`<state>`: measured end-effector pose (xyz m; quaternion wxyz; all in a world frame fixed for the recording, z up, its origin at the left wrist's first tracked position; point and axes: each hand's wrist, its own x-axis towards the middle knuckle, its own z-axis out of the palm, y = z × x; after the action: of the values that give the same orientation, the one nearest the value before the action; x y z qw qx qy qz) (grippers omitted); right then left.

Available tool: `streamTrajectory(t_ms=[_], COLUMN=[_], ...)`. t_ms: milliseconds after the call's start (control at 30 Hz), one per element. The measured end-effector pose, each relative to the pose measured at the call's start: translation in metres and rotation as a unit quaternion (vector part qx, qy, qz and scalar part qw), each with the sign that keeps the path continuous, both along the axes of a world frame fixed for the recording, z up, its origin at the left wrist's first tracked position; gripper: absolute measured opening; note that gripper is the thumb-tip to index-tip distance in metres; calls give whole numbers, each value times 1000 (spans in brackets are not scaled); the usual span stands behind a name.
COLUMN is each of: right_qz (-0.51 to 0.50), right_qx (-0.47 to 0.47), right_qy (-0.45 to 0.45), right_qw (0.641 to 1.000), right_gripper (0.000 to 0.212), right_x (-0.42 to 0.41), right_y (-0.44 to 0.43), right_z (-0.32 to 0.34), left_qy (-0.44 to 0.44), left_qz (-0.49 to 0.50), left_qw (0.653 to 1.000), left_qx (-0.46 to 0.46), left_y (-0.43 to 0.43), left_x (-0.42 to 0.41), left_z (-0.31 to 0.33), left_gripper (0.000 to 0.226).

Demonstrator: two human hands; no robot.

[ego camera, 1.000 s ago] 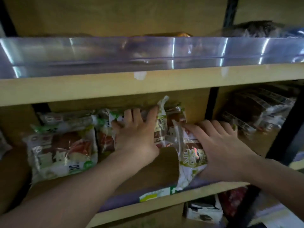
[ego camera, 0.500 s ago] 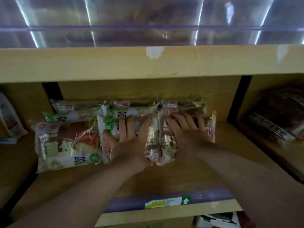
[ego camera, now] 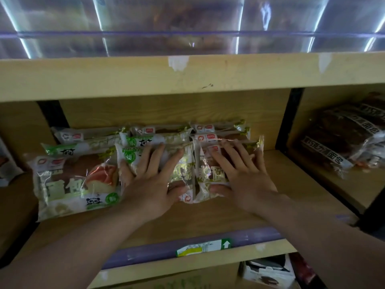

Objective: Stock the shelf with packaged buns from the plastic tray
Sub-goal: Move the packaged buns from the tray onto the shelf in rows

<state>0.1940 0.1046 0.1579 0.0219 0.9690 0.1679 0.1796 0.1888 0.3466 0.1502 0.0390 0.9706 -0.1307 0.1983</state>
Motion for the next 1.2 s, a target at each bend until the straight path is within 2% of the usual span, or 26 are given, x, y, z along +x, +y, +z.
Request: streamTrajectory(t_ms=[233,500,633,733,833,967,1067,1200], right_qz=[-37,-60,-19,-16,-54,-111,-172,-255], right_qx=[21,4,28,61,61,65,74,102], right_qy=[5,35,-12,-59,-107,-159,-152,-87], right_qw=[999,998,999,996,991,979,971,957], right_gripper=[89,95,88,75,62,57,58,59], right_x=[12,4,-17,-40,-69,-119,-164,-216], right_y=[6,10,0,-15,-37,-81,-117,-160], right_z=[-10,1,6,10,13,0,-20,-58], left_qy=[-42,-27,-74,-114,-138,-147,-132,-111], left_qz=[-25,-9,16,-21,-82,-177,-266,-348], left_qw=[999,999,997,993,986,970,951,928], left_qx=[15,-18,-27,-24,-36,-84,-89,-70], left_y=[3,-3,-23,-46,-83,-147,-192,-242], left_x=[6,0,-16,-30,-48,-75,-103,-138], left_z=[-8,1,11,17,24,19,1,-33], left_gripper=[83,76,71,67,61,54,52,49])
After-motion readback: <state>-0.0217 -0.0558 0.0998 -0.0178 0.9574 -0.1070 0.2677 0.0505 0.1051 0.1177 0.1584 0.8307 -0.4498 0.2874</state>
